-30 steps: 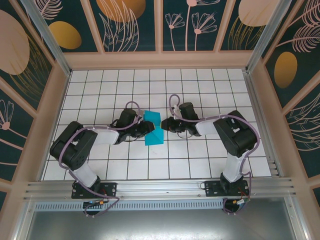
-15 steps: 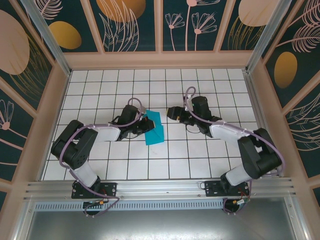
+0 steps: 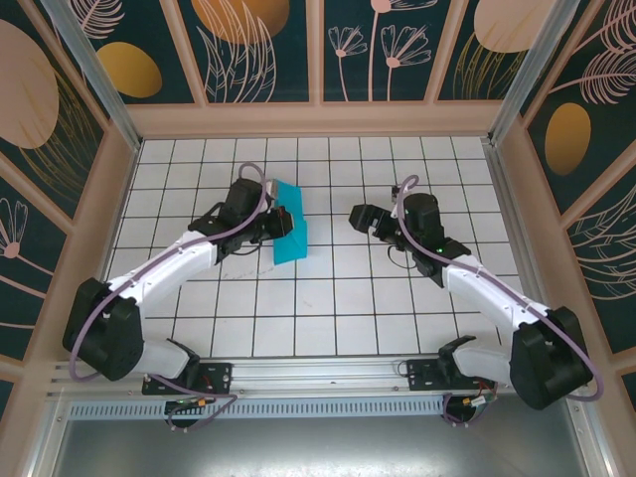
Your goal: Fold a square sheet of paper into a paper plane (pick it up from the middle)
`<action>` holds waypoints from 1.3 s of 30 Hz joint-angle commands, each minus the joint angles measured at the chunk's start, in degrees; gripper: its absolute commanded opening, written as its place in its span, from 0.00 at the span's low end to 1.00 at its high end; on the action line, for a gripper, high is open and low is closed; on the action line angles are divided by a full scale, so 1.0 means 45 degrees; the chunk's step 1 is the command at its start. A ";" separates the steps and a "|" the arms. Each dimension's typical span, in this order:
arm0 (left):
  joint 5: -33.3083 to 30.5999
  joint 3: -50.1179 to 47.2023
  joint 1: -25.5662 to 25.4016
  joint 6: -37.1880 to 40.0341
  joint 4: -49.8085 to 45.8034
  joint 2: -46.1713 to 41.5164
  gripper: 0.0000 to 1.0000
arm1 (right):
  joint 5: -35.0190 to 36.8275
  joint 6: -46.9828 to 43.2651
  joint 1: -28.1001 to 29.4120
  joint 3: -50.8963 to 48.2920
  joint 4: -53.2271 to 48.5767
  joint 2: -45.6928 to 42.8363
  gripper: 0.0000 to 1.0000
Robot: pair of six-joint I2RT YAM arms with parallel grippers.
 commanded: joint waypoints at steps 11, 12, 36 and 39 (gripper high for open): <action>-1.0081 0.3733 -0.0544 0.0751 -0.6818 0.2916 0.02 | 0.1118 -0.0156 -0.0415 -0.0216 -0.1473 -0.0630 0.92; -1.0549 0.3926 -0.0628 0.0639 -0.7033 0.3302 0.02 | 0.1142 -0.0176 -0.0452 -0.0200 -0.1535 -0.0613 0.92; -1.0618 0.6075 -0.2245 0.0146 -0.6782 0.9162 0.07 | 0.1382 -0.0108 -0.0815 0.0359 -0.2075 0.0427 0.92; -1.0139 0.6302 -0.2267 0.0165 -0.6704 0.9093 0.14 | 0.1421 -0.0118 -0.0845 0.0404 -0.2154 0.0526 0.91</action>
